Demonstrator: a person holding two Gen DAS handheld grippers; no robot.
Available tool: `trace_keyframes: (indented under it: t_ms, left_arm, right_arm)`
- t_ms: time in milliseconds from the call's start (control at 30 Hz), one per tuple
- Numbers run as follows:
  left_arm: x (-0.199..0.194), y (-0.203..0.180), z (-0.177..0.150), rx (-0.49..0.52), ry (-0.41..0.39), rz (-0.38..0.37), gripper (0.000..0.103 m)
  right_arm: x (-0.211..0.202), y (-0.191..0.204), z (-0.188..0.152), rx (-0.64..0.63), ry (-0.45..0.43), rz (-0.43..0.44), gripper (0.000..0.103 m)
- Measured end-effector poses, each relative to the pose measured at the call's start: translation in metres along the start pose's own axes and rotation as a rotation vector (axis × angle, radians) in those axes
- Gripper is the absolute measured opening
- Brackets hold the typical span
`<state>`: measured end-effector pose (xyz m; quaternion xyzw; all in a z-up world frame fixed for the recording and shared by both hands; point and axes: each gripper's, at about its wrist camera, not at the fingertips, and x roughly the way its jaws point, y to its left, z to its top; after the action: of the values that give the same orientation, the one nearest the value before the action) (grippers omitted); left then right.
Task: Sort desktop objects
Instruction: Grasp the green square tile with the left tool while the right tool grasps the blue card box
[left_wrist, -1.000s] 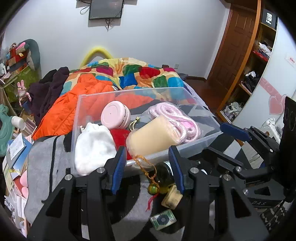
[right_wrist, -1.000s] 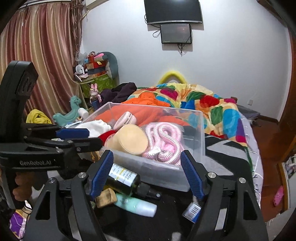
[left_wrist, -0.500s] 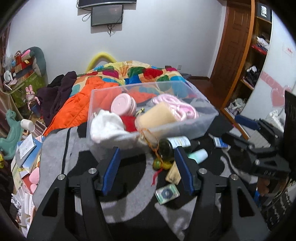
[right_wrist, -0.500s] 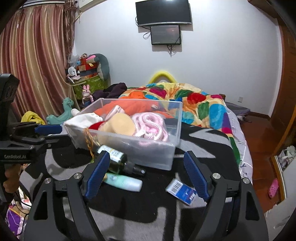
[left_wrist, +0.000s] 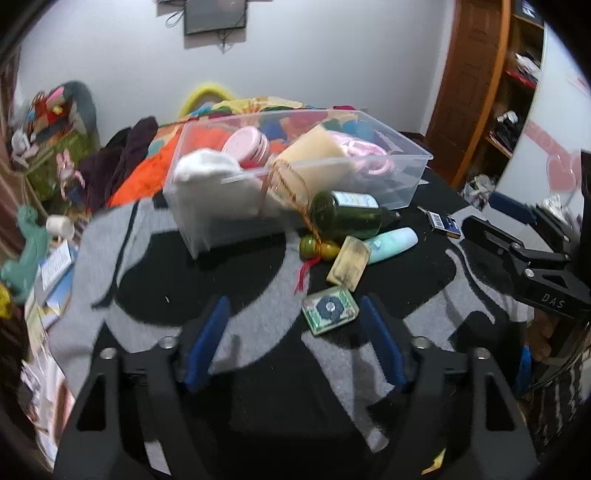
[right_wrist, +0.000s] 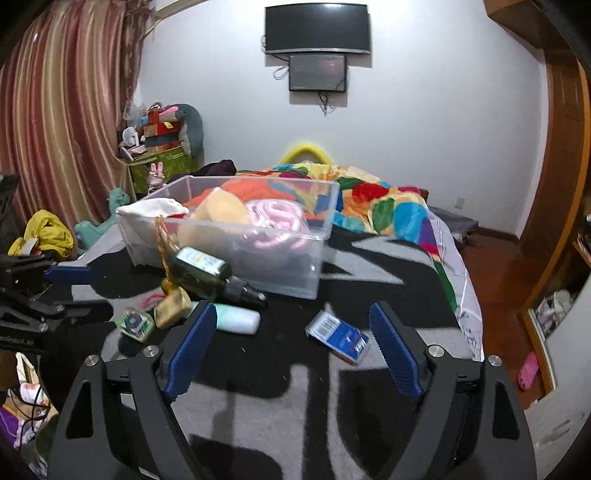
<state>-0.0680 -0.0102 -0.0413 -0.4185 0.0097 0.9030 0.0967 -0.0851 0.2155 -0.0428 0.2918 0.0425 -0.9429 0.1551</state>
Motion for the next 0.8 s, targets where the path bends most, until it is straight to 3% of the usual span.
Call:
trace_keyframes:
  t_ms: [200,400,700,800]
  left_arm:
    - [0.007,0.001,-0.011,-0.07,0.023,-0.042,0.074]
    - [0.009,-0.013,-0.014,-0.031,0.005,-0.004,0.074]
    - [0.03,-0.029,-0.007,0.014,-0.01,0.026,0.074]
    - [0.041,-0.021,-0.007,-0.033,0.002,0.03,0.055]
  right_arm:
    - [0.01,-0.03,-0.01,0.12,0.039,0.02,0.083]
    - [0.022,-0.054,-0.019,0.229,0.075,0.038,0.083]
    - [0.034,-0.051,-0.028,0.23,0.101,0.059,0.083]
    - [0.037,-0.051,-0.031,0.232,0.107,0.056,0.083]
